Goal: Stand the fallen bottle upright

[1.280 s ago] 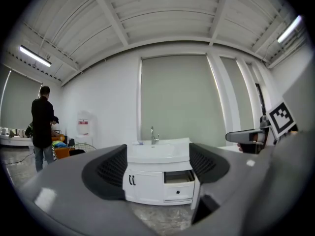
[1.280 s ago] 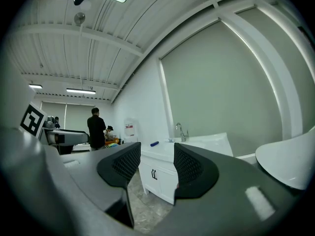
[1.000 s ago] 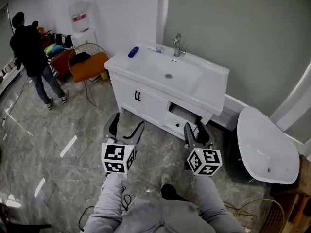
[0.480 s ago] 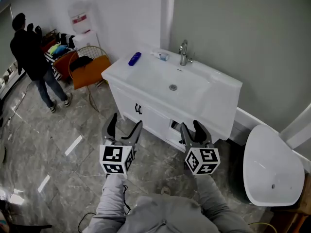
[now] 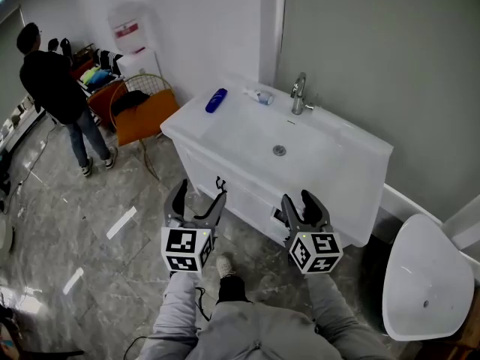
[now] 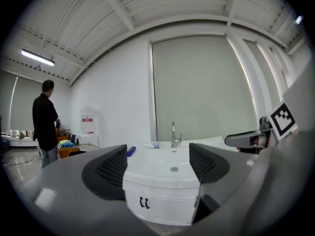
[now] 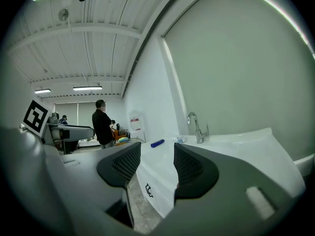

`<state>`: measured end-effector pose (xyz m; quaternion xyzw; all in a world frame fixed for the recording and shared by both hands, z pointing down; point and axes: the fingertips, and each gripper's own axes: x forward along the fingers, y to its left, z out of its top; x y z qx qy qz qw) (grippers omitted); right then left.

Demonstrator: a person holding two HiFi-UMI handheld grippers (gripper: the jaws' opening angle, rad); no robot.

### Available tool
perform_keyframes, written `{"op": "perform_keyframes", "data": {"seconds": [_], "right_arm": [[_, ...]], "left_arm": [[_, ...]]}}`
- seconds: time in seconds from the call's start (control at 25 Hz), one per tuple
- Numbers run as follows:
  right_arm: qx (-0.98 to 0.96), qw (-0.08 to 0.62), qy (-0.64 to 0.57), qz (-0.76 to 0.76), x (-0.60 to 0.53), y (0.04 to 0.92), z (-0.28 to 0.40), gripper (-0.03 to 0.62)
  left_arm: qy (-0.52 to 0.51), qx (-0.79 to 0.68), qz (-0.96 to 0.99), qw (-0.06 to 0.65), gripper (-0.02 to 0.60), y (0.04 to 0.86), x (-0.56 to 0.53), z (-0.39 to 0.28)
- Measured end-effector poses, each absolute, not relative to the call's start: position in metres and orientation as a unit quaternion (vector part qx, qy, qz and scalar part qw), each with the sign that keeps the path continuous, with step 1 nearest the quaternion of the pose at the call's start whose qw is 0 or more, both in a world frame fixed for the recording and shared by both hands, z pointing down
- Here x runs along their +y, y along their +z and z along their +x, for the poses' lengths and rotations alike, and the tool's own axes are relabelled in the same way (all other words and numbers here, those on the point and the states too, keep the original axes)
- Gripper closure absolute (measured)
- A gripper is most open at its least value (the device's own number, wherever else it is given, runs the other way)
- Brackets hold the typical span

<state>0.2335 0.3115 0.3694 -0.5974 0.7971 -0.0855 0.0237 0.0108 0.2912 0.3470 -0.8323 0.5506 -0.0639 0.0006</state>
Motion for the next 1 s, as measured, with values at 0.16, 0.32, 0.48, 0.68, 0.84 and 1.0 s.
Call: {"op": "perform_keyframes", "data": {"seconds": [0.16, 0.32, 0.48, 0.68, 0.84, 1.0], "right_arm": [[0.79, 0.024, -0.084, -0.606, 0.263, 0.373, 0.227, 0.382], [0.78, 0.02, -0.084, -0.619, 0.212, 0.374, 0.211, 0.382], [0.772, 0.014, -0.081, -0.63, 0.158, 0.376, 0.193, 0.382], [0.762, 0.011, -0.074, -0.643, 0.103, 0.374, 0.169, 0.382], [0.765, -0.005, -0.059, -0.641, 0.064, 0.368, 0.156, 0.382], [0.771, -0.033, -0.037, -0.635, 0.028, 0.363, 0.148, 0.382]], "left_arm": [[-0.066, 0.539, -0.84, 0.0, 0.16, 0.354, 0.24, 0.006], [-0.064, 0.523, -0.85, 0.005, 0.16, 0.351, 0.182, -0.007], [-0.056, 0.506, -0.861, 0.019, 0.16, 0.347, 0.124, -0.02], [-0.06, 0.482, -0.874, 0.017, 0.16, 0.352, 0.067, -0.036], [-0.063, 0.472, -0.879, 0.009, 0.16, 0.359, 0.032, -0.046], [-0.057, 0.468, -0.882, 0.004, 0.16, 0.361, 0.008, -0.053]]}}
